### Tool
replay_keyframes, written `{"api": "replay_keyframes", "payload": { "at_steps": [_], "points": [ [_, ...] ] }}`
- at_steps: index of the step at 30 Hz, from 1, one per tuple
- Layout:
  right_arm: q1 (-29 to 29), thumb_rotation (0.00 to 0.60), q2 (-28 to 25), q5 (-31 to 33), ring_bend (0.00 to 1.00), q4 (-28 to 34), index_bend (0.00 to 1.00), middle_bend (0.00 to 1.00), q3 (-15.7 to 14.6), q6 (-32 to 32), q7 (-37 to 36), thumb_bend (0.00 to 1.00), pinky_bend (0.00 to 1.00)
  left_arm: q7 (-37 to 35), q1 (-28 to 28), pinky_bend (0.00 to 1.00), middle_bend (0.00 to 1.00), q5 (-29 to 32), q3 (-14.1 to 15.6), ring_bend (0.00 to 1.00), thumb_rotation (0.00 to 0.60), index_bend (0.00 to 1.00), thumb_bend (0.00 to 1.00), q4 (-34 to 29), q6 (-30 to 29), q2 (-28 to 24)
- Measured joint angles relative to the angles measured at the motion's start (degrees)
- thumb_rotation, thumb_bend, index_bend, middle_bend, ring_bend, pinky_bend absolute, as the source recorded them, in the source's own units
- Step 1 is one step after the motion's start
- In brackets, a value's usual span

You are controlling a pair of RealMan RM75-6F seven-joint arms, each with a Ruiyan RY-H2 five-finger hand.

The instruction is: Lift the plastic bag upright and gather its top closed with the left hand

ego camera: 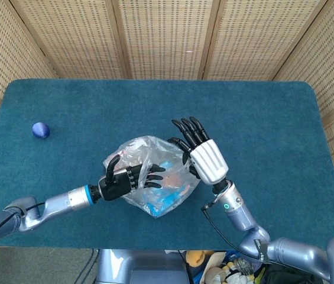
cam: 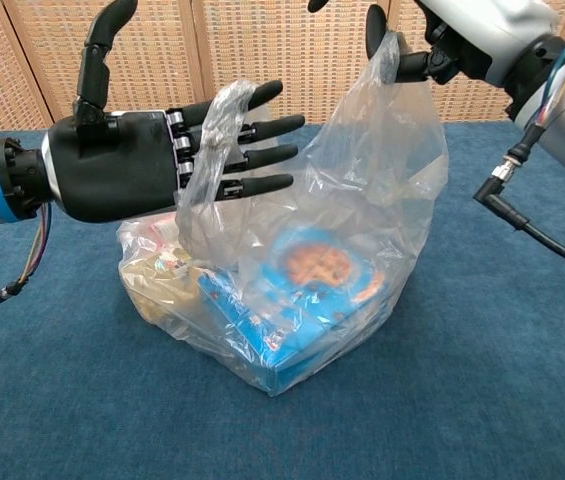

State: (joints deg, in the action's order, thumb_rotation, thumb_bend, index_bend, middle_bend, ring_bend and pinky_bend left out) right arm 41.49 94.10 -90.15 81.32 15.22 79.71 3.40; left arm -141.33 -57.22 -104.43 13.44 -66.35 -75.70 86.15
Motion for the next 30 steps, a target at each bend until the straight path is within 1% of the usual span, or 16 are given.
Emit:
{"api": "replay_keyframes", "payload": {
  "at_steps": [2,6,15,17,22,27,30],
  "points": [
    [-0.07,0.6,-0.06,0.01,0.0,0.07,0.29,0.08,-0.01,0.06,-0.04,0.94,0.0,-0.11,-0.08,0.1,0.1,1.0,-0.94,0.1,0.099,0.19,0.1,-0.09,0.5,0.55],
    [-0.27,0.6,-0.56,-0.13,0.0,0.33,0.29,0.08,-0.07,0.22,-0.11,0.94,0.0,2.27,-0.41,0.07,0.1,1.03,-1.25,0.1,0.098,0.19,0.1,-0.24,1.17,0.77],
    [-0.52,0.6,-1.81,-0.26,0.0,2.06,0.29,0.08,0.1,0.31,0.15,0.94,0.0,17.53,-0.26,0.08,0.1,0.69,-2.32,0.1,0.101,0.2,0.1,-3.55,1.12,-0.01],
    [-0.54,0.6,-2.02,-0.19,0.0,2.37,0.29,0.08,0.2,0.28,0.35,0.94,0.0,19.68,-0.06,0.09,0.1,0.61,-2.76,0.11,0.104,0.21,0.1,-4.66,0.44,-0.11],
    [-0.77,0.6,-2.57,0.2,0.0,3.19,0.29,0.08,0.55,0.36,0.7,0.94,0.0,20.61,1.06,0.09,0.1,0.57,-3.82,0.11,0.136,0.21,0.11,-6.32,-2.79,0.07],
    [-0.8,0.6,-2.74,0.47,0.0,3.21,0.29,0.08,0.7,0.2,0.89,0.94,0.0,20.3,2.08,0.1,0.11,1.35,-4.03,0.11,0.162,0.22,0.11,-5.85,-3.41,0.13],
    [-0.72,0.6,-2.62,0.42,0.0,3.07,0.29,0.08,0.67,0.12,0.96,0.94,0.0,20.94,2.35,0.1,0.11,1.34,-4.16,0.12,0.166,0.22,0.11,-5.82,-3.96,-0.32]
  ]
}}
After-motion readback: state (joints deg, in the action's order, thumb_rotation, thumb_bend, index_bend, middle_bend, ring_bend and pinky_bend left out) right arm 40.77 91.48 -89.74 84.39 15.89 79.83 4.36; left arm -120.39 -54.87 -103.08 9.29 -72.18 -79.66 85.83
